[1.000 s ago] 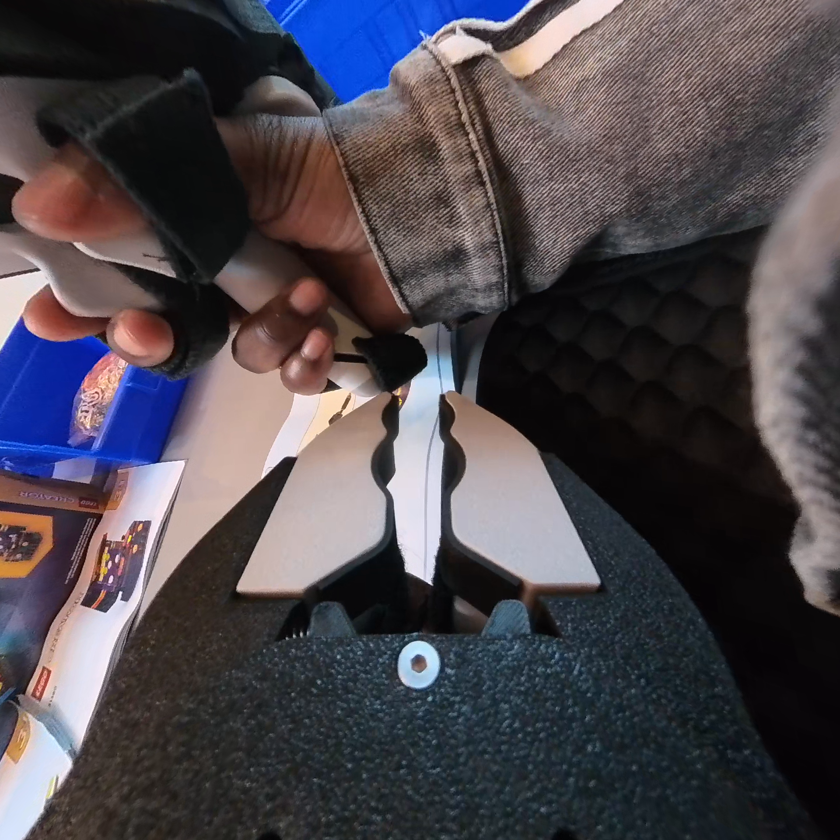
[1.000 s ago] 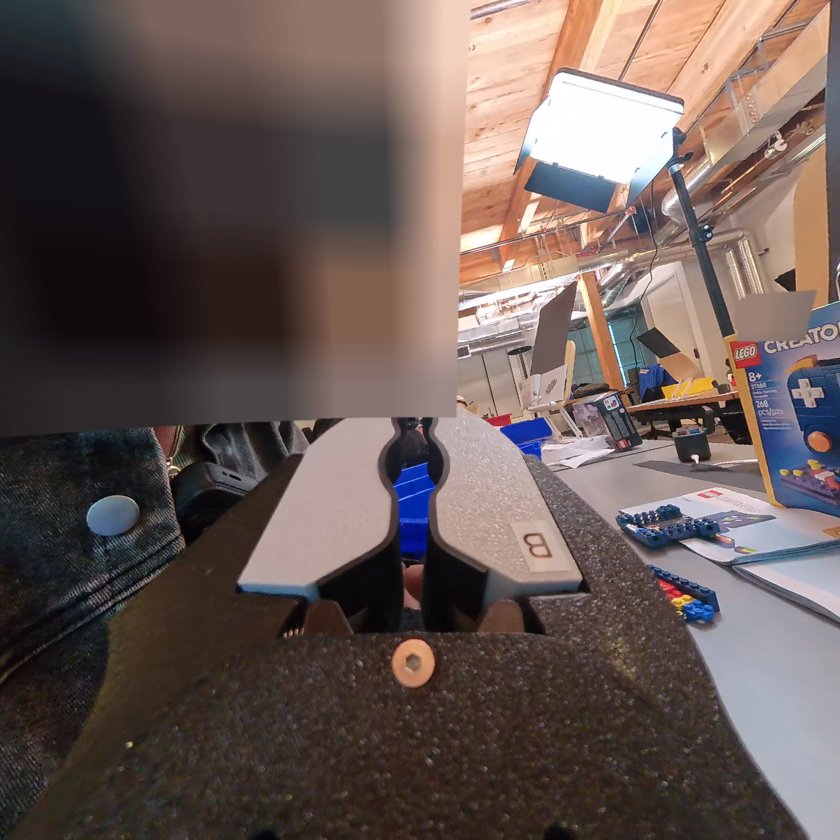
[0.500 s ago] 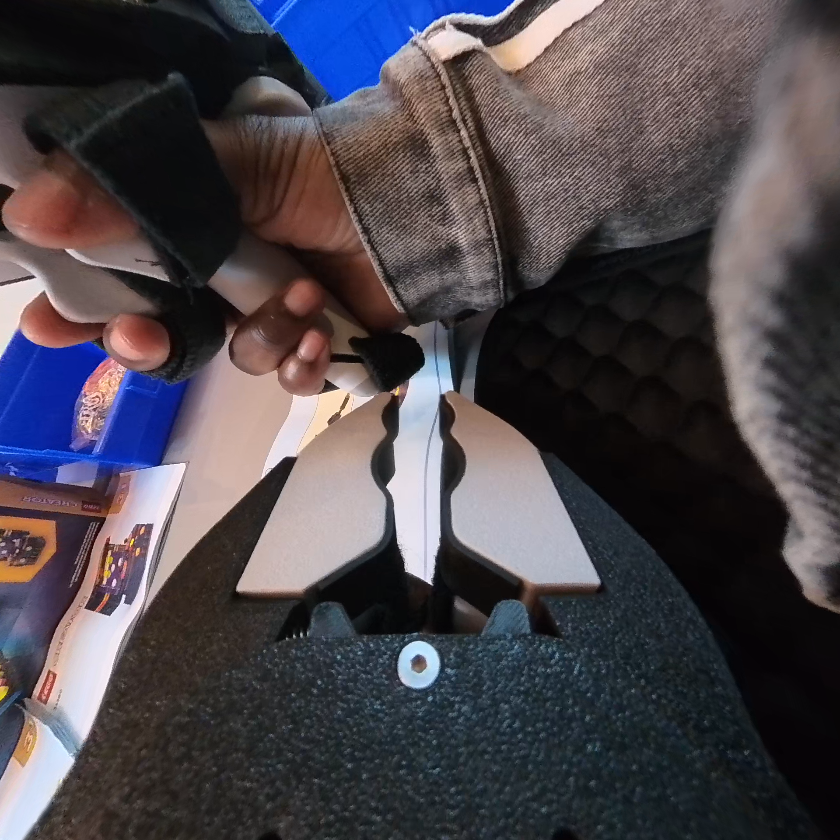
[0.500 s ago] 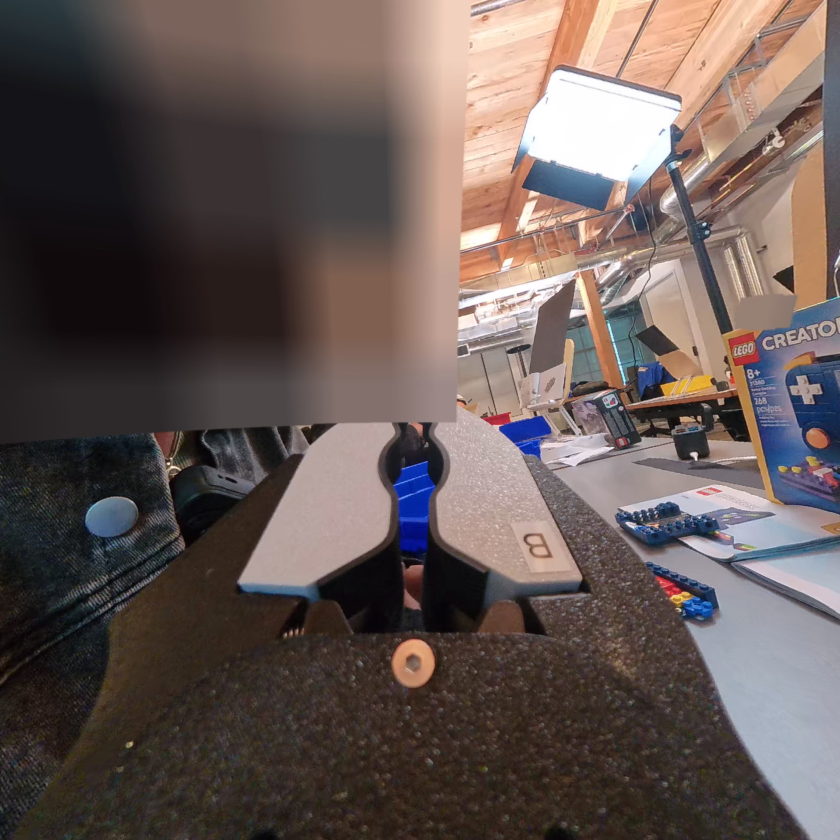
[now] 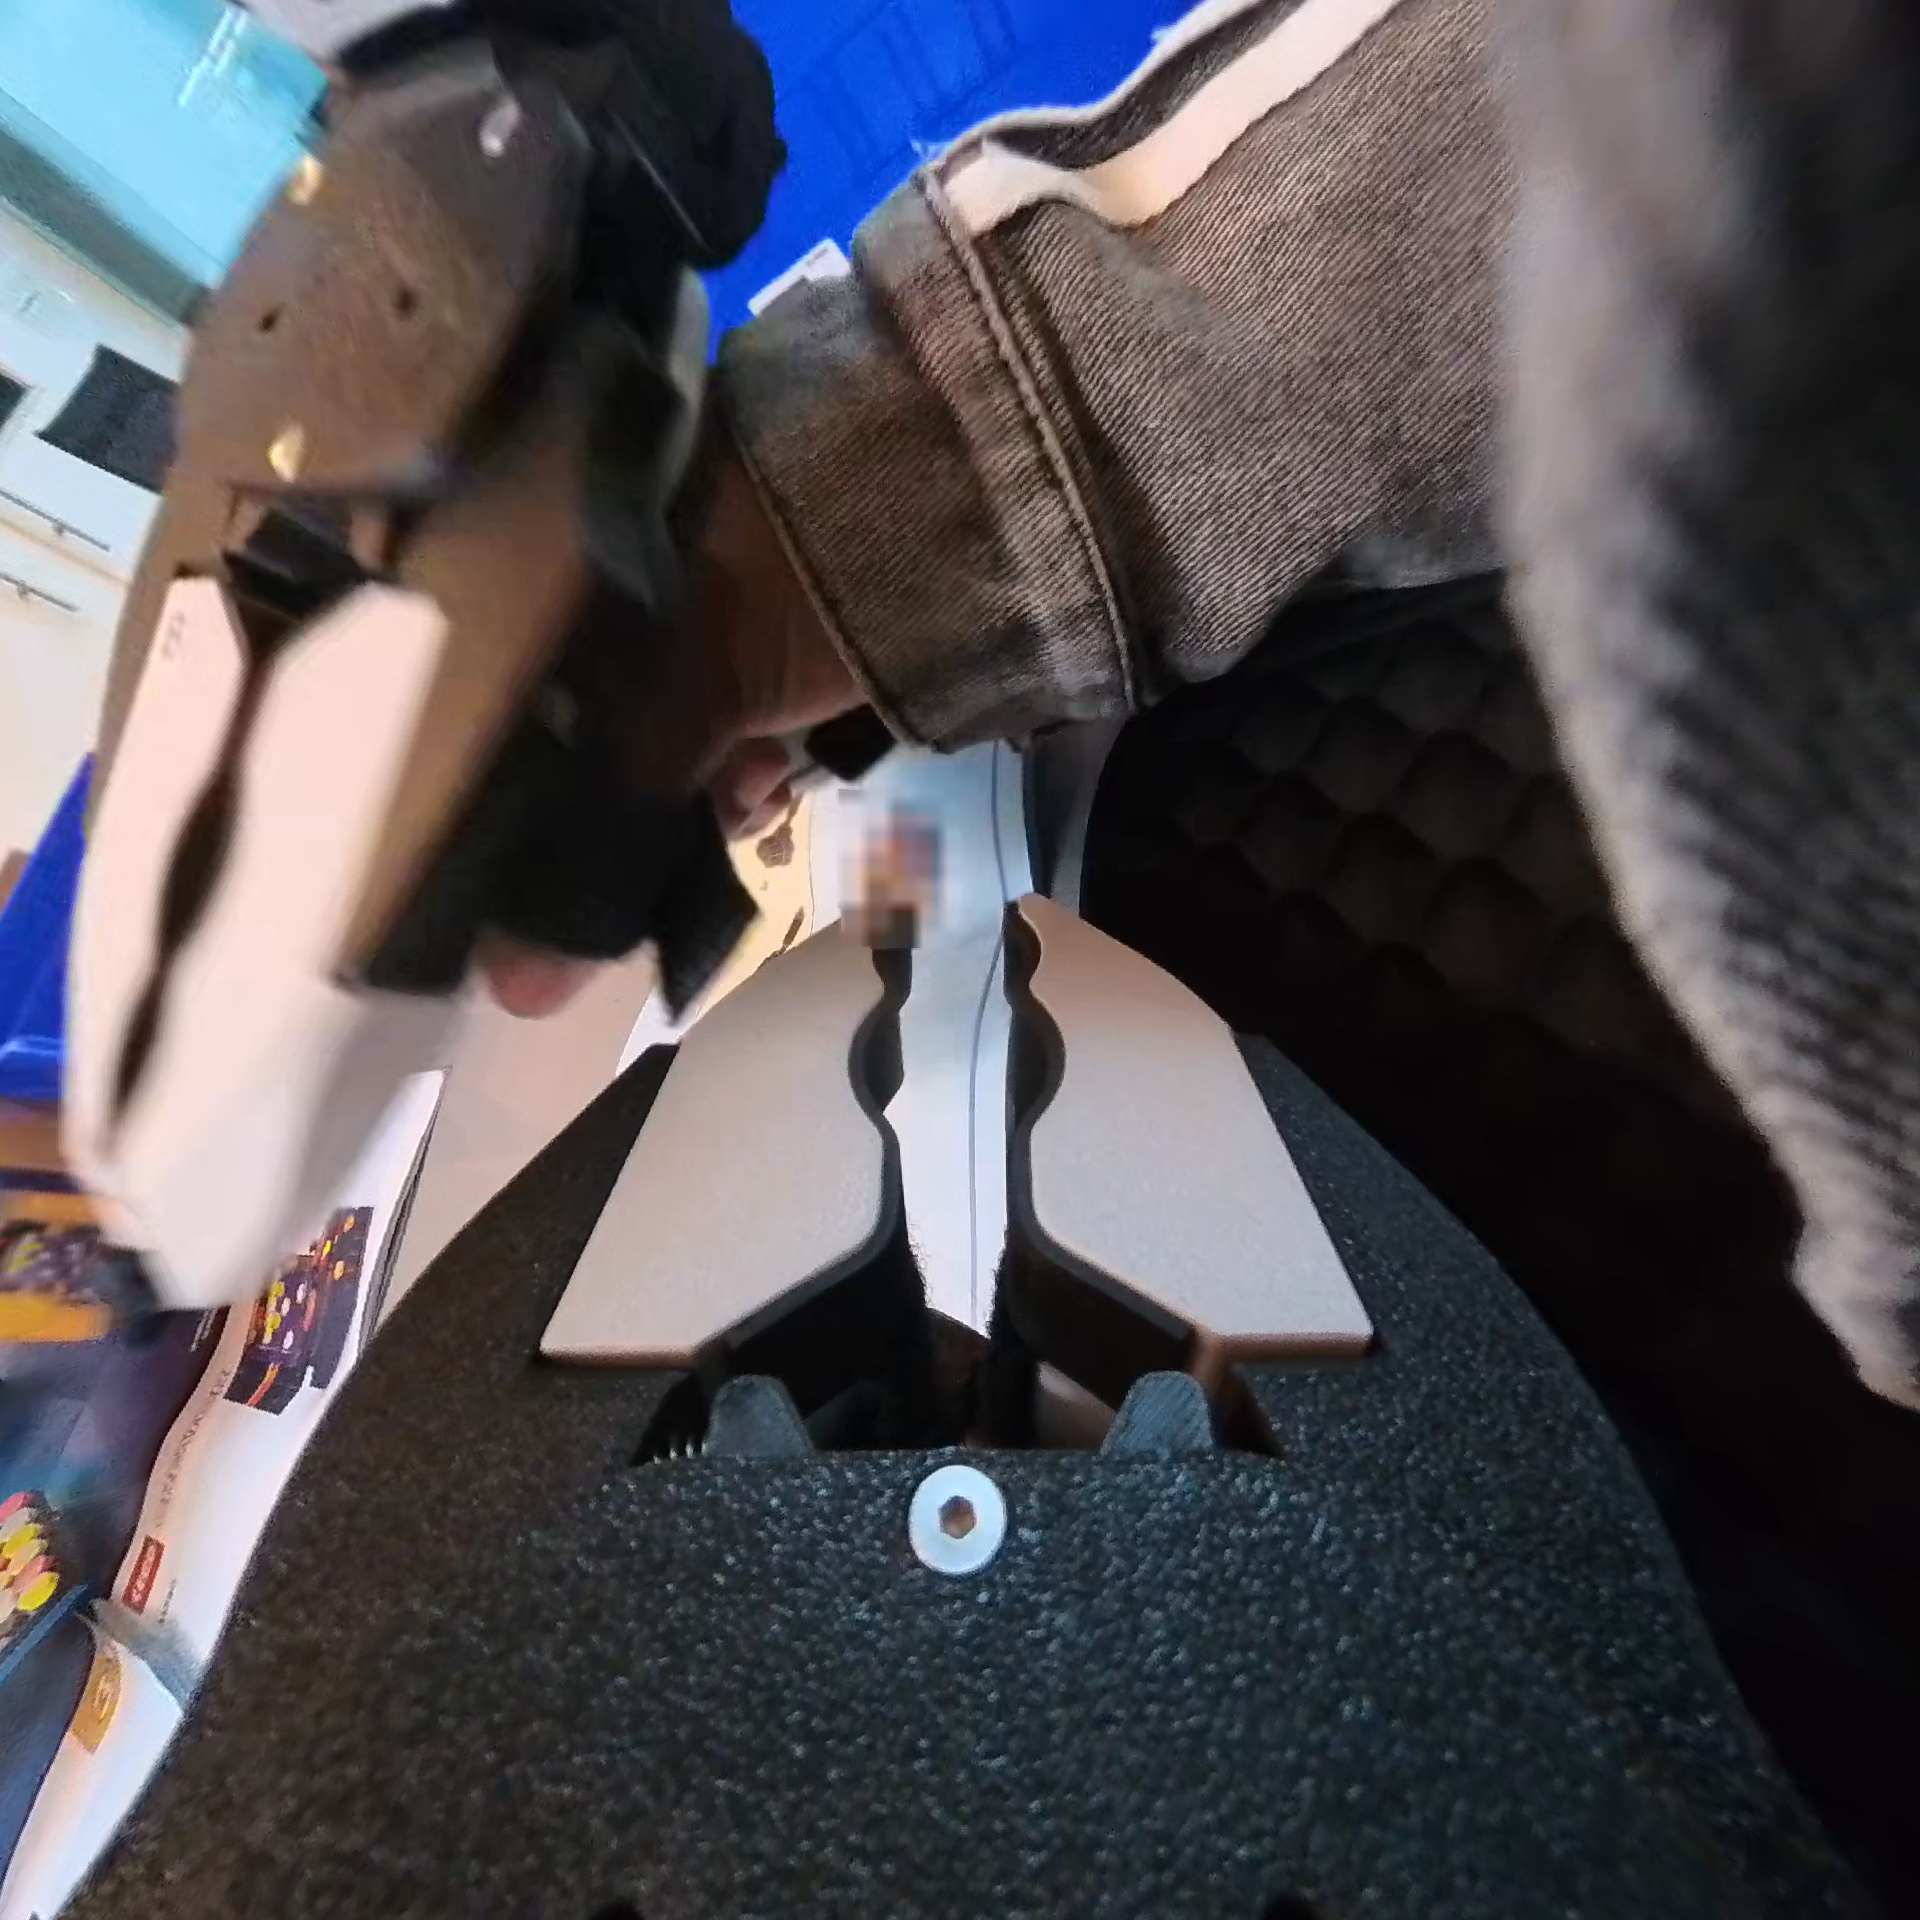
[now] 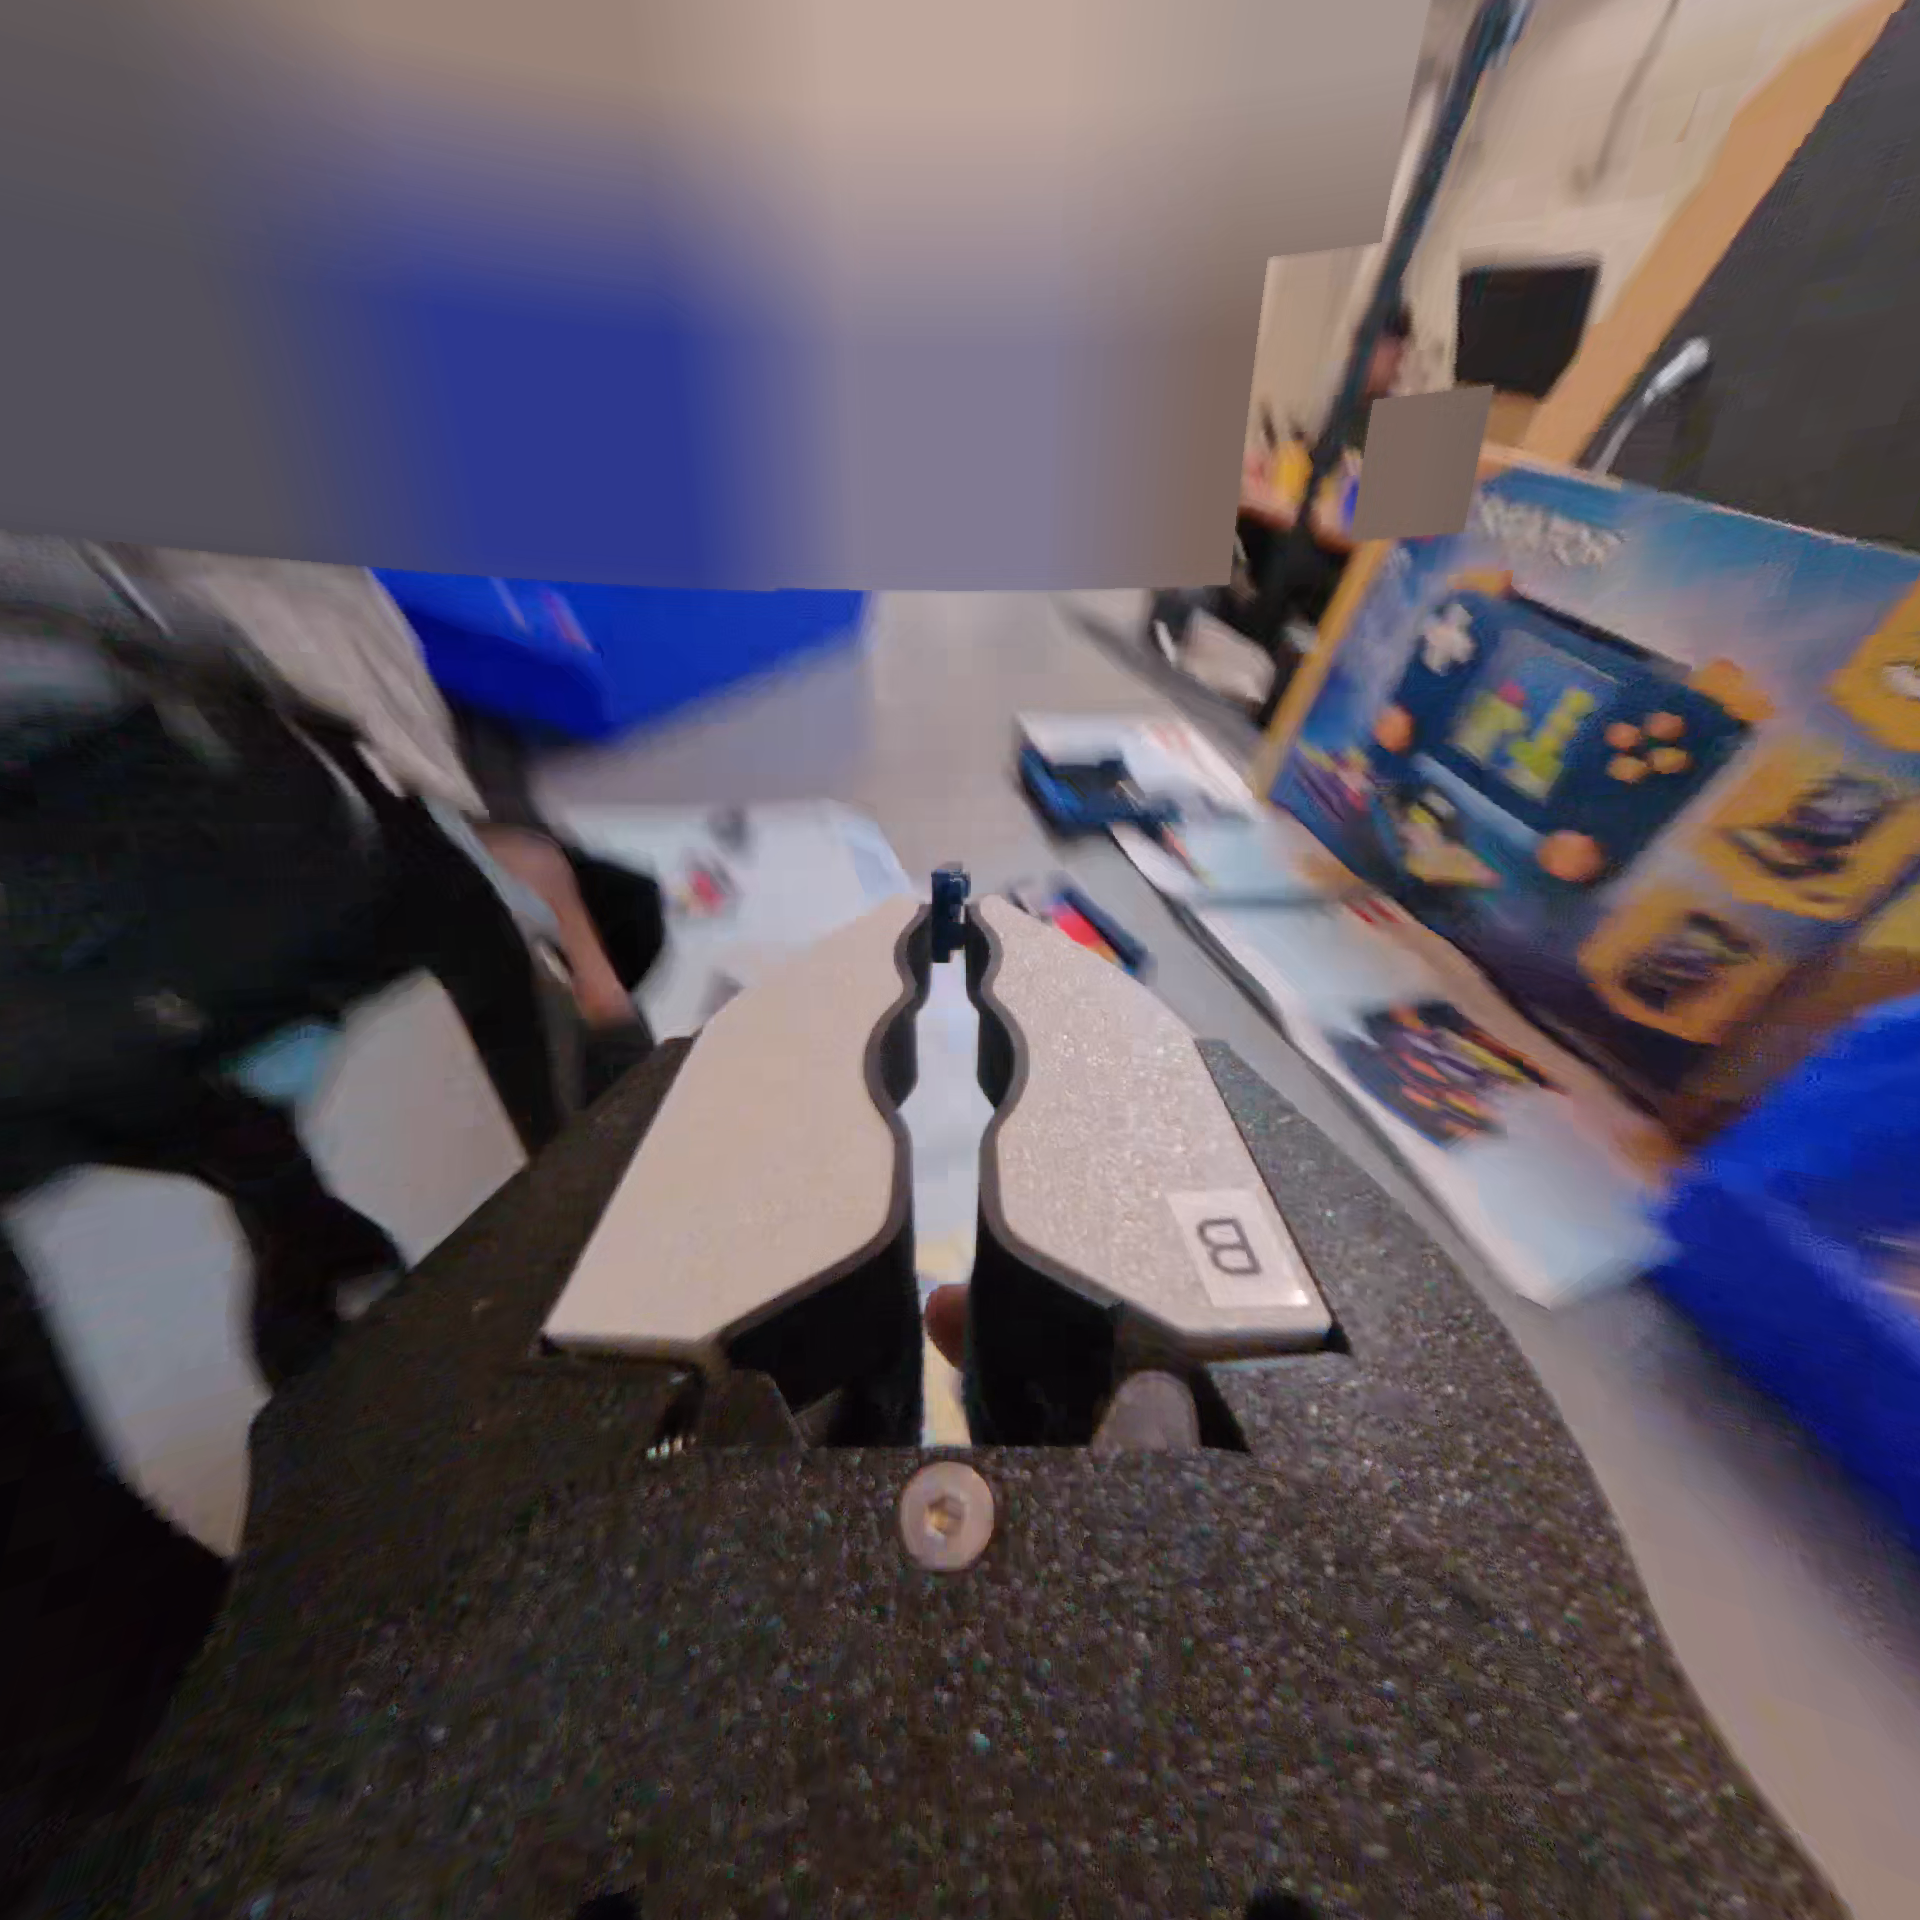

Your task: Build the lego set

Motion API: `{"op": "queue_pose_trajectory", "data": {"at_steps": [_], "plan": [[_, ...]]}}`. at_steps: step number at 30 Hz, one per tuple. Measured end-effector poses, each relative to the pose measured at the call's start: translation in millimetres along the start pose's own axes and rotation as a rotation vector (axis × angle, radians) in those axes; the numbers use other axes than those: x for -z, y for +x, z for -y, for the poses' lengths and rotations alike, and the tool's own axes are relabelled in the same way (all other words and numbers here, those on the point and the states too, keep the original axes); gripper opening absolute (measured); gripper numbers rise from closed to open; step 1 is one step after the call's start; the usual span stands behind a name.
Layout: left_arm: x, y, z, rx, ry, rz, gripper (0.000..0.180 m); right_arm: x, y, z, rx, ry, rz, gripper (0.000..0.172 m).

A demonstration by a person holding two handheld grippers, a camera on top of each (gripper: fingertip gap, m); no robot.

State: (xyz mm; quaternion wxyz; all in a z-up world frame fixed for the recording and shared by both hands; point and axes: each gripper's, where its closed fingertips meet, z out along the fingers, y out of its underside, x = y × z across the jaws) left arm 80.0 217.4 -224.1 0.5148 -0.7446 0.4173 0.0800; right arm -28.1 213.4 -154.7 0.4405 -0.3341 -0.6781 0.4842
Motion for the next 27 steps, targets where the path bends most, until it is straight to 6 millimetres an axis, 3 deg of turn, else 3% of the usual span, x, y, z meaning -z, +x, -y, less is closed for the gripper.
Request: {"op": "queue_pose_trajectory", "data": {"at_steps": [3, 5, 27], "plan": [[0, 1, 0, -0.001, -0.001, -0.003, 0.016, -6, 2, -20, 0.357, -0.205, -0.113, 0.006], [0, 2, 0, -0.004, -0.003, -0.009, 0.016, -8, 0, -21, 0.436, -0.222, -0.128, 0.006], [1, 5, 3, -0.031, 0.002, 0.002, 0.016, 1, 8, -7, 0.307, -0.102, -0.153, 0.006]]}}
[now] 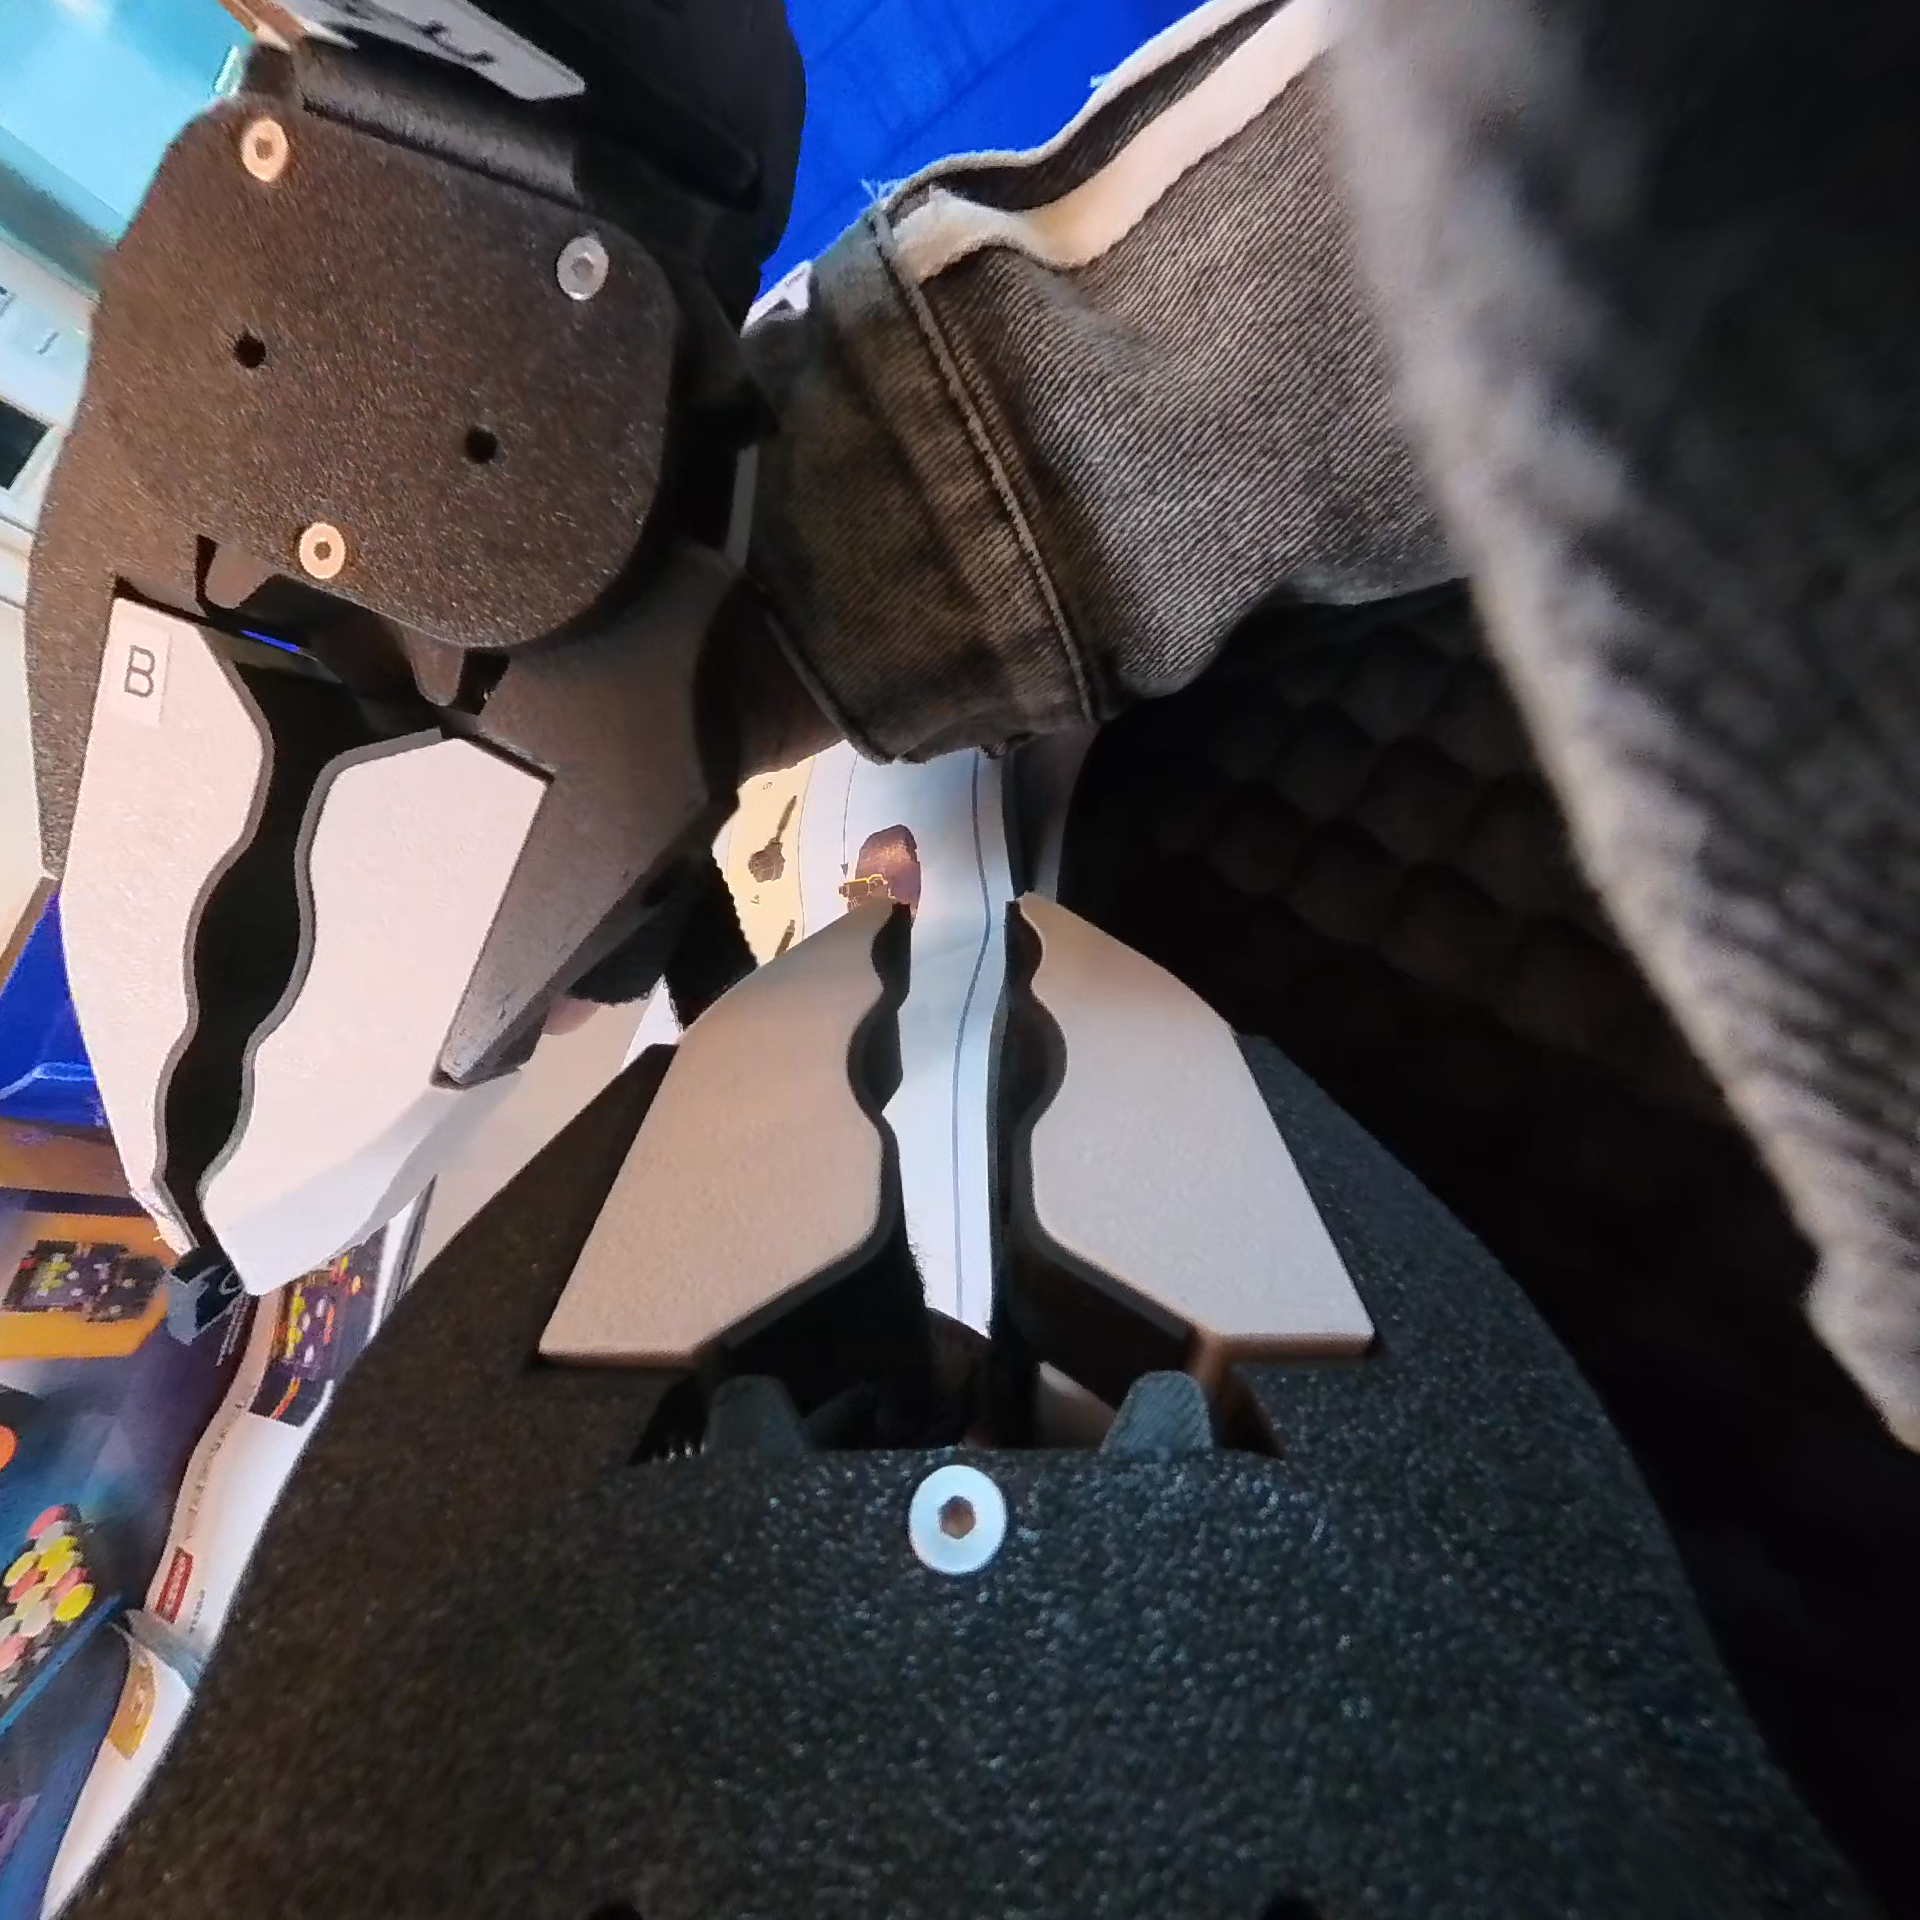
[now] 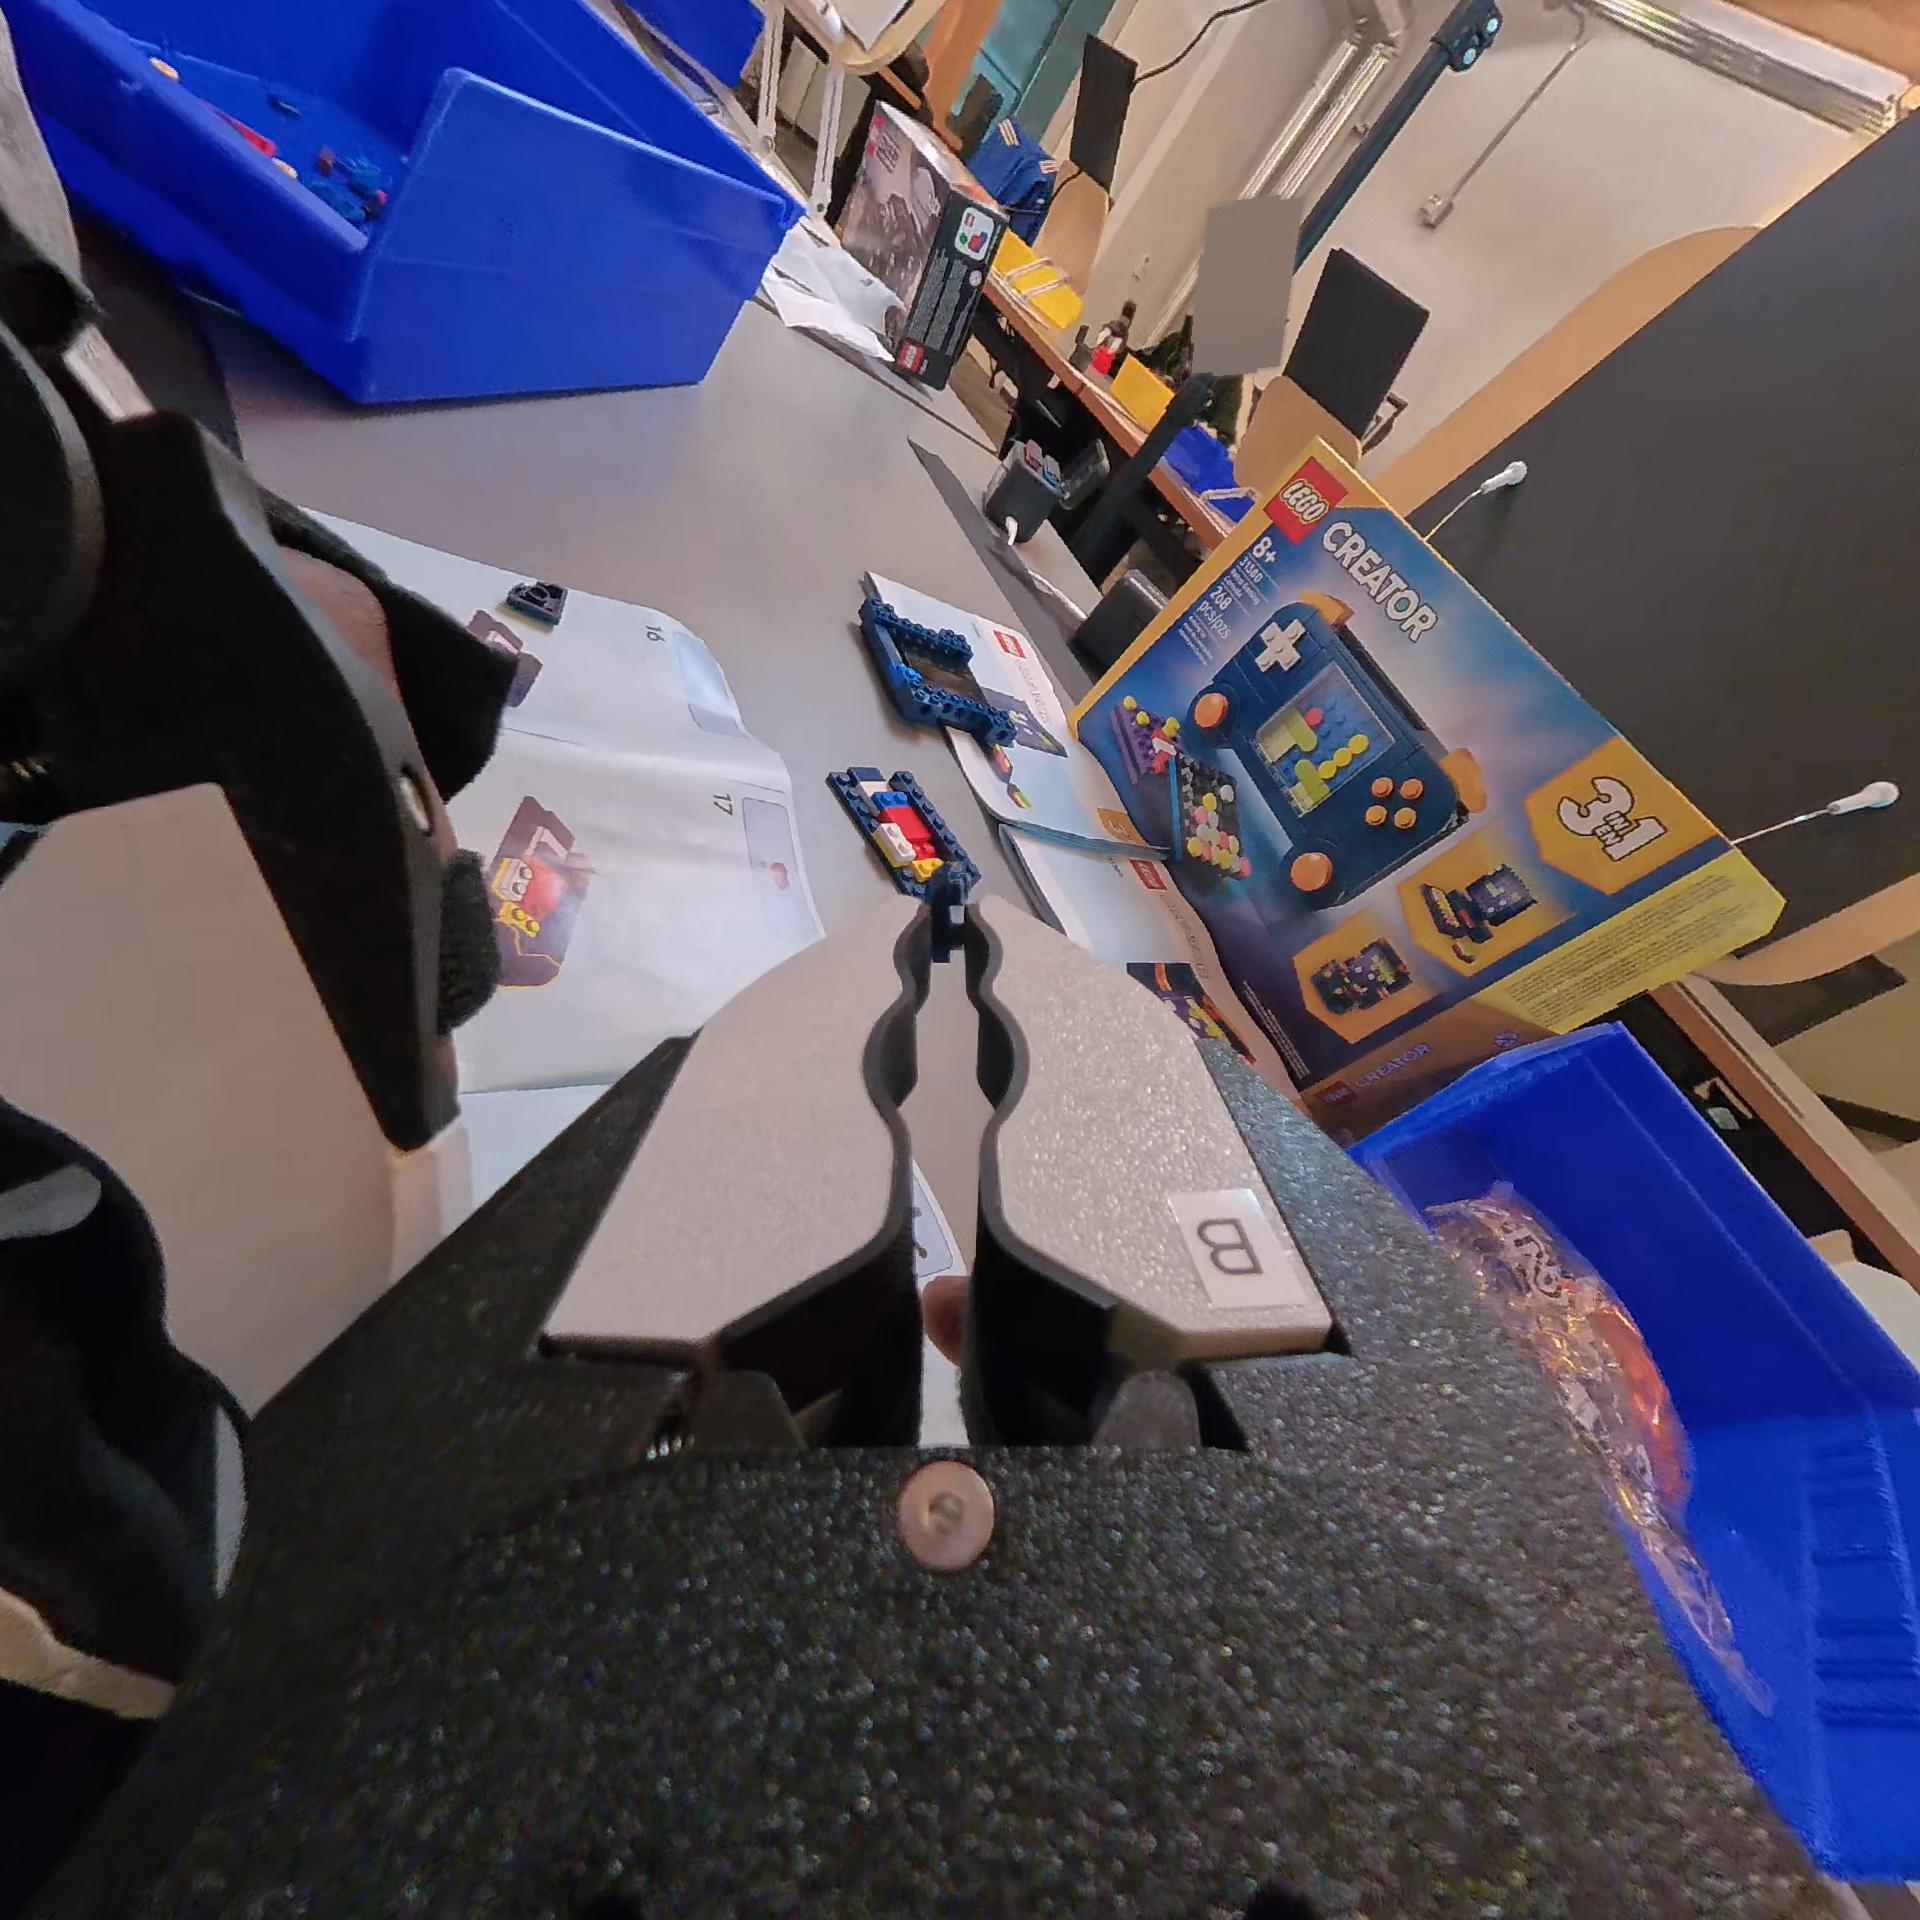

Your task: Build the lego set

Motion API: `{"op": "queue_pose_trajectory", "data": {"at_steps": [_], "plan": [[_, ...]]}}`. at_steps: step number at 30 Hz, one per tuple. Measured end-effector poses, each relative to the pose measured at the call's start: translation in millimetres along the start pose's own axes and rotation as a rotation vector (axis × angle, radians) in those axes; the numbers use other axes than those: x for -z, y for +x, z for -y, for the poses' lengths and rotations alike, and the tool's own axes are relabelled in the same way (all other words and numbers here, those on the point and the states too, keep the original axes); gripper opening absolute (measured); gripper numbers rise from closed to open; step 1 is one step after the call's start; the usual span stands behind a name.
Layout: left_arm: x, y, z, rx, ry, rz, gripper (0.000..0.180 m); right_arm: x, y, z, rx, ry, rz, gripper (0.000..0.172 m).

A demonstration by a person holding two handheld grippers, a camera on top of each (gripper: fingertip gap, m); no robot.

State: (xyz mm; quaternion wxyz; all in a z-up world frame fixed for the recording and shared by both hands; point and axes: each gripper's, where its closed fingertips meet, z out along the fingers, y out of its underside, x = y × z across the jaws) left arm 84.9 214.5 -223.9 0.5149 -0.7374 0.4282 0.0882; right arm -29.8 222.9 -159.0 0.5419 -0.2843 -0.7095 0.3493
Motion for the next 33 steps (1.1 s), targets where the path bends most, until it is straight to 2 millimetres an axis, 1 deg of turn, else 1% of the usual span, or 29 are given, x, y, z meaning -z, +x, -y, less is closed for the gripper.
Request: {"op": "queue_pose_trajectory", "data": {"at_steps": [8, 11, 12, 14, 16, 17, 18, 19, 20, 21, 22, 24, 25, 26, 27, 28, 30, 33], "plan": [[0, 1, -1, 0.001, -0.003, -0.007, 0.017, 0, 1, -1, -0.036, 0.013, 0.007, 0.006], [2, -5, -1, -0.001, -0.003, 0.0, 0.021, 2, 6, 1, -0.115, 0.055, -0.003, 0.006], [5, -14, -1, -0.002, -0.006, 0.021, 0.024, 4, 11, 1, -0.16, 0.074, -0.015, 0.006], [14, -38, -2, 0.03, -0.006, 0.056, 0.026, 10, 26, -2, -0.282, 0.121, -0.063, 0.006], [28, -76, -15, 0.133, -0.037, 0.099, 0.031, 18, 49, -6, -0.451, 0.174, -0.129, 0.006], [37, -96, -26, 0.194, -0.06, 0.115, 0.034, 21, 60, -9, -0.544, 0.185, -0.16, 0.006], [46, -113, -43, 0.254, -0.102, 0.117, 0.039, 23, 70, -9, -0.619, 0.19, -0.173, 0.005], [56, -132, -63, 0.316, -0.155, 0.146, 0.046, 22, 77, -6, -0.66, 0.188, -0.164, 0.005], [67, -155, -86, 0.381, -0.197, 0.223, 0.049, 17, 81, 1, -0.661, 0.175, -0.136, 0.005], [78, -173, -108, 0.441, -0.232, 0.279, 0.051, 9, 83, 7, -0.629, 0.146, -0.099, 0.005], [85, -179, -128, 0.505, -0.273, 0.271, 0.056, -2, 83, 12, -0.574, 0.1, -0.058, 0.006], [88, -166, -162, 0.617, -0.385, 0.141, 0.064, -30, 74, 12, -0.423, -0.01, 0.035, 0.006], [86, -160, -177, 0.635, -0.434, 0.101, 0.066, -46, 67, 5, -0.343, -0.065, 0.082, 0.006], [83, -157, -190, 0.638, -0.458, 0.092, 0.066, -61, 59, -7, -0.265, -0.121, 0.122, 0.006], [78, -154, -199, 0.639, -0.475, 0.089, 0.065, -75, 50, -22, -0.191, -0.176, 0.156, 0.006], [73, -150, -203, 0.632, -0.483, 0.077, 0.065, -86, 42, -38, -0.115, -0.232, 0.176, 0.006], [66, -148, -203, 0.604, -0.472, 0.08, 0.063, -101, 32, -64, 0.063, -0.316, 0.168, 0.006], [62, -154, -204, 0.573, -0.46, 0.105, 0.057, -111, 16, -83, 0.274, -0.369, 0.175, 0.006]]}}
